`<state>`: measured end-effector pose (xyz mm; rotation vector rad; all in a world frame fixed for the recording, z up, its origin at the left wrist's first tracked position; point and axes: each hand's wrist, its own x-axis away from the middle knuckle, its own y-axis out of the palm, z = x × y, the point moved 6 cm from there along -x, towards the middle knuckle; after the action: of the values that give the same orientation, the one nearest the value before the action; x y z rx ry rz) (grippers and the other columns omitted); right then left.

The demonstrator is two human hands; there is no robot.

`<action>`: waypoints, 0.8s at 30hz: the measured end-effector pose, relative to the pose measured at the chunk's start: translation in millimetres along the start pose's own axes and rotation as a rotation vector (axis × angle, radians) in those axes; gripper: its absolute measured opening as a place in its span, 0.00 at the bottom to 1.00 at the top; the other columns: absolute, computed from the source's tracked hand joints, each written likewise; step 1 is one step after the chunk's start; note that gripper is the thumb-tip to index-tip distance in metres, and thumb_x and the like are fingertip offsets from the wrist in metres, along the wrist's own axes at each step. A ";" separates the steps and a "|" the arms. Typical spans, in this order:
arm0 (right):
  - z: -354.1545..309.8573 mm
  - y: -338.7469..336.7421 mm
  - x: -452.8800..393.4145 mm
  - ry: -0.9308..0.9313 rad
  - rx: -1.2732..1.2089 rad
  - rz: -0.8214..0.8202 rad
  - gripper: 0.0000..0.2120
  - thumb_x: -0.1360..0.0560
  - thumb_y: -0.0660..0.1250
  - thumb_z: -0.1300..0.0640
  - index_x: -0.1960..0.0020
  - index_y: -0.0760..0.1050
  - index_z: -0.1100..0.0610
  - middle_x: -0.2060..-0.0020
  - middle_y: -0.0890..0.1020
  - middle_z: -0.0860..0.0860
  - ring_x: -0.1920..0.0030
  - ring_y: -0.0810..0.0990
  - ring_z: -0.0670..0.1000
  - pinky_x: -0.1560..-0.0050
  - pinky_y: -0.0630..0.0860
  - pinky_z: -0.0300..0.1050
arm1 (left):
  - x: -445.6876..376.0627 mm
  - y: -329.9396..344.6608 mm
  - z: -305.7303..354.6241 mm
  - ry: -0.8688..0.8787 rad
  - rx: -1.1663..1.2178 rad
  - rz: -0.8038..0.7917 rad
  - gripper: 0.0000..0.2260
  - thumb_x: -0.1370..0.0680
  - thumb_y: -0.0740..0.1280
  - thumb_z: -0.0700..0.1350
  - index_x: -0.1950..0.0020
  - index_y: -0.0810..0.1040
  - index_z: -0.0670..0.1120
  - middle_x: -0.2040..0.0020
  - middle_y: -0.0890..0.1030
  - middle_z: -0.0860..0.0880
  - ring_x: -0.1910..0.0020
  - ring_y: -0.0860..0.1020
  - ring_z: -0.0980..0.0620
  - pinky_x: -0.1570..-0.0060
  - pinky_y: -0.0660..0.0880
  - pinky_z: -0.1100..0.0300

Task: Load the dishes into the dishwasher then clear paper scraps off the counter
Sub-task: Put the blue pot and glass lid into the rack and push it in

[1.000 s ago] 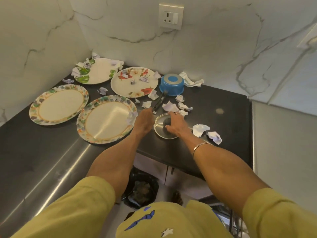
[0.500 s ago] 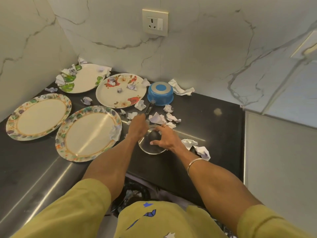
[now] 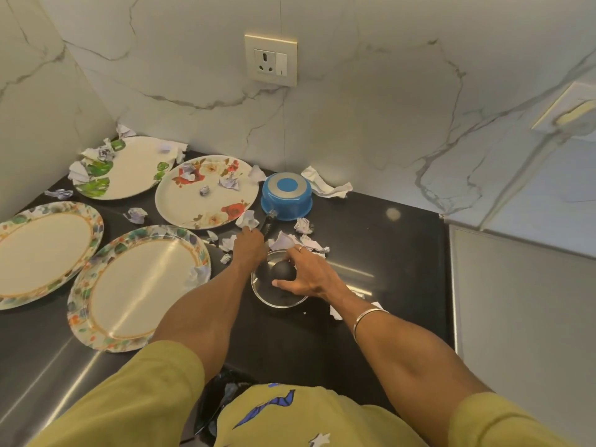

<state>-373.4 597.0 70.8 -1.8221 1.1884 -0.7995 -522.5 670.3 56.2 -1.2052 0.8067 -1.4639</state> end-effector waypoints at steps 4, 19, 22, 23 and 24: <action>6.7 -12.2 -8.0 0.015 -0.002 0.012 0.28 0.34 0.70 0.32 0.44 0.71 0.50 0.47 0.78 0.49 0.51 0.77 0.49 0.50 0.79 0.48 | -10.5 -4.8 0.9 -0.029 0.070 -0.038 0.24 0.22 0.68 0.49 0.32 0.68 0.37 0.34 0.71 0.36 0.37 0.74 0.39 0.39 0.73 0.49; 30.2 -46.0 5.0 0.086 0.021 0.149 0.29 0.33 0.71 0.32 0.42 0.72 0.50 0.45 0.77 0.49 0.50 0.78 0.50 0.48 0.81 0.46 | -5.9 -45.4 9.3 -0.037 0.184 0.227 0.20 0.20 0.61 0.60 0.51 0.77 0.42 0.55 0.80 0.45 0.58 0.77 0.49 0.53 0.75 0.53; 31.9 -57.6 14.6 0.094 0.014 0.201 0.29 0.33 0.71 0.32 0.42 0.72 0.51 0.46 0.77 0.49 0.52 0.78 0.50 0.51 0.81 0.44 | 8.1 -46.8 6.9 -0.002 0.166 0.305 0.19 0.19 0.60 0.59 0.49 0.77 0.43 0.53 0.81 0.44 0.56 0.79 0.47 0.50 0.77 0.51; 33.0 -61.0 17.9 0.100 0.011 0.217 0.29 0.33 0.71 0.32 0.42 0.72 0.51 0.46 0.77 0.49 0.52 0.78 0.50 0.52 0.81 0.44 | 13.4 -45.8 4.4 0.002 0.152 0.319 0.19 0.19 0.60 0.59 0.47 0.77 0.43 0.52 0.81 0.44 0.55 0.80 0.46 0.50 0.78 0.50; 34.2 -63.7 20.8 0.107 0.010 0.230 0.30 0.33 0.71 0.32 0.42 0.72 0.51 0.46 0.77 0.49 0.52 0.78 0.50 0.52 0.81 0.44 | 19.2 -44.6 1.6 0.006 0.132 0.329 0.19 0.19 0.60 0.59 0.45 0.76 0.43 0.52 0.82 0.44 0.54 0.81 0.45 0.50 0.78 0.49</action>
<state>-310.5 602.4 111.7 -1.6147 1.4296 -0.7765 -533.2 662.9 102.9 -0.9198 0.8537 -1.2301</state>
